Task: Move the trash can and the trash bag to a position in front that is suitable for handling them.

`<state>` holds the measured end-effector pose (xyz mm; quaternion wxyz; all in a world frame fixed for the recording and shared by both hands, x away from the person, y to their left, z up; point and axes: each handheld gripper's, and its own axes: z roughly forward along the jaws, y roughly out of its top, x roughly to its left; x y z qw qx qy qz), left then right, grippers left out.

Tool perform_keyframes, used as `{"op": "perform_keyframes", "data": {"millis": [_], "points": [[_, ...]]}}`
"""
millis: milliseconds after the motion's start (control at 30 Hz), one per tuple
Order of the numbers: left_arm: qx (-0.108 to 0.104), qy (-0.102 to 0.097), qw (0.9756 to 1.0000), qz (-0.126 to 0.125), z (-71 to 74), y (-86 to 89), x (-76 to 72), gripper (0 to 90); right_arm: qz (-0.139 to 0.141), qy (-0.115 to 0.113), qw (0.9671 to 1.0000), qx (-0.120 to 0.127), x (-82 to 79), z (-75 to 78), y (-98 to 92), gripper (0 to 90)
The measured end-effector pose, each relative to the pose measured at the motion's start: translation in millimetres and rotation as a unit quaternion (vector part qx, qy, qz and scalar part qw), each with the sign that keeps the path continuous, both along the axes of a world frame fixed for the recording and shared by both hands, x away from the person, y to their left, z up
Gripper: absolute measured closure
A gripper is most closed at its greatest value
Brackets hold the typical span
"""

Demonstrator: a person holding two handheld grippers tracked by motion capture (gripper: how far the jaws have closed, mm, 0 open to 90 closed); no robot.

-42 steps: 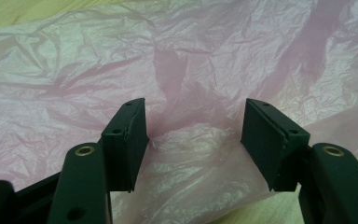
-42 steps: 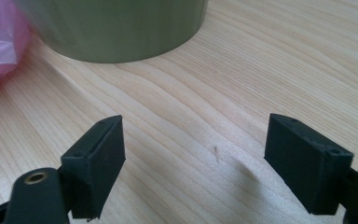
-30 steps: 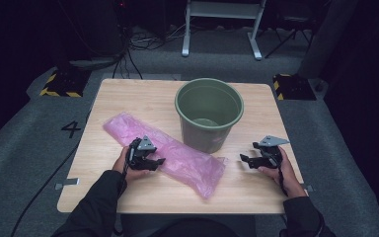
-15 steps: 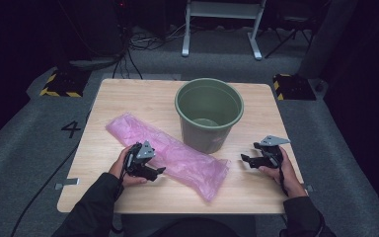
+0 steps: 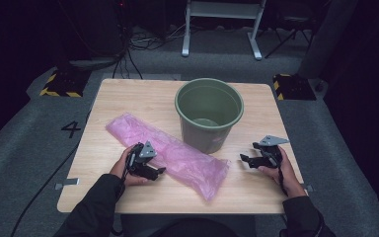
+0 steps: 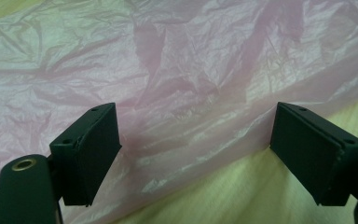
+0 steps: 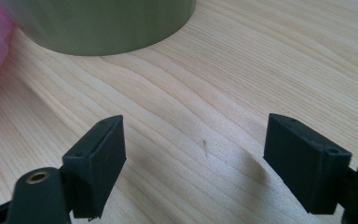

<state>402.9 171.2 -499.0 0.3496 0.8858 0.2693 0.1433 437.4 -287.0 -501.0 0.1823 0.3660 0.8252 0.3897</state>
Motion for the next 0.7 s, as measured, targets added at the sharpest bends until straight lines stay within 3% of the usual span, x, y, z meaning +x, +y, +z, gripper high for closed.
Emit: {"op": "perform_keyframes", "data": {"millis": [100,200,467,700], "points": [[-0.012,-0.002,0.9999,0.002,-2.4,-0.8,6.2,15.1,0.0,0.001,1.0,0.0,0.3,0.0,-0.4,20.9],[-0.028,0.024,0.9993,0.01,-4.3,0.5,12.9,15.1,0.001,0.001,1.0,-0.006,0.8,-0.3,0.8,20.7],[-0.031,0.022,0.9987,0.035,-4.1,-2.9,13.4,17.4,0.007,0.004,0.9998,-0.017,0.3,-0.9,3.3,20.7],[-0.038,0.009,0.9978,0.053,-2.7,-1.7,15.2,37.1,0.014,0.008,0.9996,-0.024,0.3,-1.4,5.5,20.6]]}}
